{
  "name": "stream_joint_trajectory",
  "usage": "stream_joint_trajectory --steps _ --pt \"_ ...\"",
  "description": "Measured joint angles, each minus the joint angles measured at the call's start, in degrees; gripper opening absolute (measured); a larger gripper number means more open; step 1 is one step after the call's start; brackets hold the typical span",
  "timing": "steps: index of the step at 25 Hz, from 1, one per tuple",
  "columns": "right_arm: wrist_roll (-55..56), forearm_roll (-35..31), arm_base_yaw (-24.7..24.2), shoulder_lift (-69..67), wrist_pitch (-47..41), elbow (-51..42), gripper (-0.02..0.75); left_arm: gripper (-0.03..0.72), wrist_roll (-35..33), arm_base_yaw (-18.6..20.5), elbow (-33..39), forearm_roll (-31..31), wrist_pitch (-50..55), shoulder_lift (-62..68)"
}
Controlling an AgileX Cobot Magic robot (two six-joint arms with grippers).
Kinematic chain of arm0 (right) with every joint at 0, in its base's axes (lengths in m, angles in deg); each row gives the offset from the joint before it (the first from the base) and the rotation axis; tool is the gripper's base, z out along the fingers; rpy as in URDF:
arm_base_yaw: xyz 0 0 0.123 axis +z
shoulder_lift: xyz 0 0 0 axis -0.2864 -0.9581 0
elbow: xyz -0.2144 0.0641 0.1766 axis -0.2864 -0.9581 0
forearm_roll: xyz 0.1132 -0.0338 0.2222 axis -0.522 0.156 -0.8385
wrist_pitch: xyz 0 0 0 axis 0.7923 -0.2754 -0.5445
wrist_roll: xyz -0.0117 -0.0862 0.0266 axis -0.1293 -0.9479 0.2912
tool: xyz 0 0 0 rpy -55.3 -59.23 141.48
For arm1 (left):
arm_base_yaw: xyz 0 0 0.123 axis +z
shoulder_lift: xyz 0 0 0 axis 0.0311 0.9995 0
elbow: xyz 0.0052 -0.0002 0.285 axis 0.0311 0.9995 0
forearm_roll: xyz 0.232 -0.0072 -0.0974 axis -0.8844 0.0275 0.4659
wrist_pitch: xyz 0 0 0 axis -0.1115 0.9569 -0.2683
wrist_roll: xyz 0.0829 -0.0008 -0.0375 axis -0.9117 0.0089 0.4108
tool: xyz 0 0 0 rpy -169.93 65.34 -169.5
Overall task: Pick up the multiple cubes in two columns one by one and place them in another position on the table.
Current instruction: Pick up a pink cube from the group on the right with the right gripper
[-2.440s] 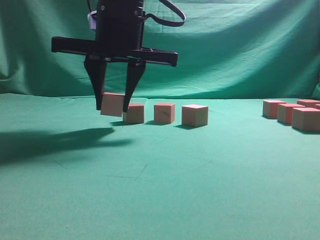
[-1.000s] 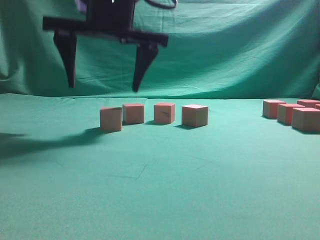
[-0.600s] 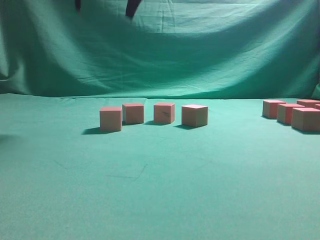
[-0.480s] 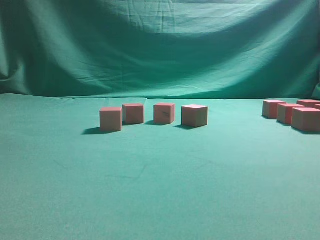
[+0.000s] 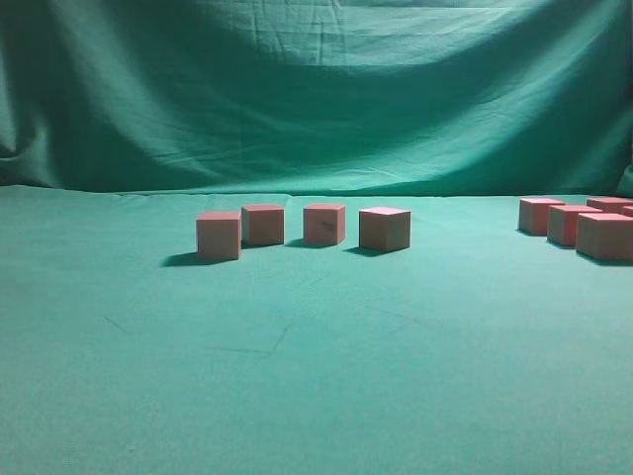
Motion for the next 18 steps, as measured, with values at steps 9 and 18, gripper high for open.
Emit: stream_joint_trajectory --steps 9,18 --pt "3.03 0.51 -11.67 5.49 4.56 -29.78 0.566 0.000 0.00 0.00 0.00 0.00 0.00 0.00" --pt "2.92 -2.11 -12.64 2.03 25.33 -41.59 0.566 0.000 0.00 0.00 0.00 0.00 0.00 0.00"
